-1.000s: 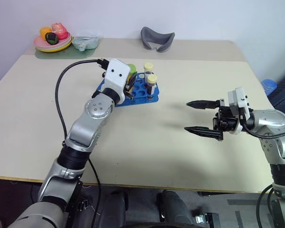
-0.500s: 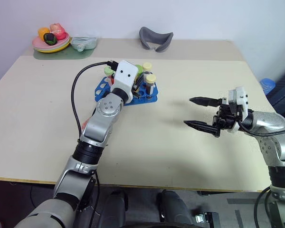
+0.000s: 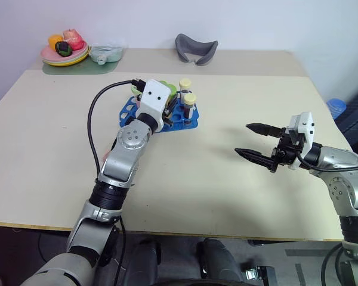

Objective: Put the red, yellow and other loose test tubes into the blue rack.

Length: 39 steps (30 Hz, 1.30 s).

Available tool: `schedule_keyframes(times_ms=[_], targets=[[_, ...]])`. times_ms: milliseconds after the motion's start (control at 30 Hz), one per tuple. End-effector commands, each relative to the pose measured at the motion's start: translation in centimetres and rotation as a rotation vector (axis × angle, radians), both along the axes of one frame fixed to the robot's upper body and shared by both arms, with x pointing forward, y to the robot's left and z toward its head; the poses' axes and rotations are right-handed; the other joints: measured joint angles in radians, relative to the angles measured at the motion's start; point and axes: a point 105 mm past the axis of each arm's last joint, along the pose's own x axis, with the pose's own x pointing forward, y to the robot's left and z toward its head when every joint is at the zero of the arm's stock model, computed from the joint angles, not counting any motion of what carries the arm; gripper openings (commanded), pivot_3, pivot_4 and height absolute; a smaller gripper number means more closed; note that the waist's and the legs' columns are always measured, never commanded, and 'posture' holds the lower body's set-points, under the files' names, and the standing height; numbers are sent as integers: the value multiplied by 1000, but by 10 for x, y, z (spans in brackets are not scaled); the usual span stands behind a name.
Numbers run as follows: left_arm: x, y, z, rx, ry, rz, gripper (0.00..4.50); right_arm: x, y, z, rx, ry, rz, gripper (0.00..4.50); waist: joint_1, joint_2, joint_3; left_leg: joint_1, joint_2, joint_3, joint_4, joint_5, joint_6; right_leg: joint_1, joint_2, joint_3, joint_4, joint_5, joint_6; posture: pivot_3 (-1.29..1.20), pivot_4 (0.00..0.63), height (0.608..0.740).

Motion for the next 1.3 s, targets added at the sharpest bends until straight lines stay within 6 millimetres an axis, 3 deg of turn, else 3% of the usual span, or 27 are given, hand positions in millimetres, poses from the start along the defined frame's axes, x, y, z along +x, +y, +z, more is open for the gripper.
schedule_keyframes(times_ms=[33,667,1100,1300], targets=[[-4,-1,5,-3,-20,-3,1133,-3,0,15,1,-74,0,4500,0,0,0,0,0,0,0,0,0,0,0,0,0,0,0,0,150,740],[5,20,-21,-31,89,76,1133,-1,-2,15,2,-81,-7,4500,-4,1,-1,1,0,0,0,0,0,1,0,0,0,0,0,0,150,740],[4,12,-20,-66,91,40,1133,-1,0,15,6,-84,-6,4500,-1,1,-1,1,0,0,0,0,0,0,0,0,0,0,0,0,150,740],[6,16,-13,-103,74,63,4043,0,3,17,10,-89,-9,4500,-2,1,-1,1,0,0,0,0,0,0,0,0,0,0,0,0,150,740]])
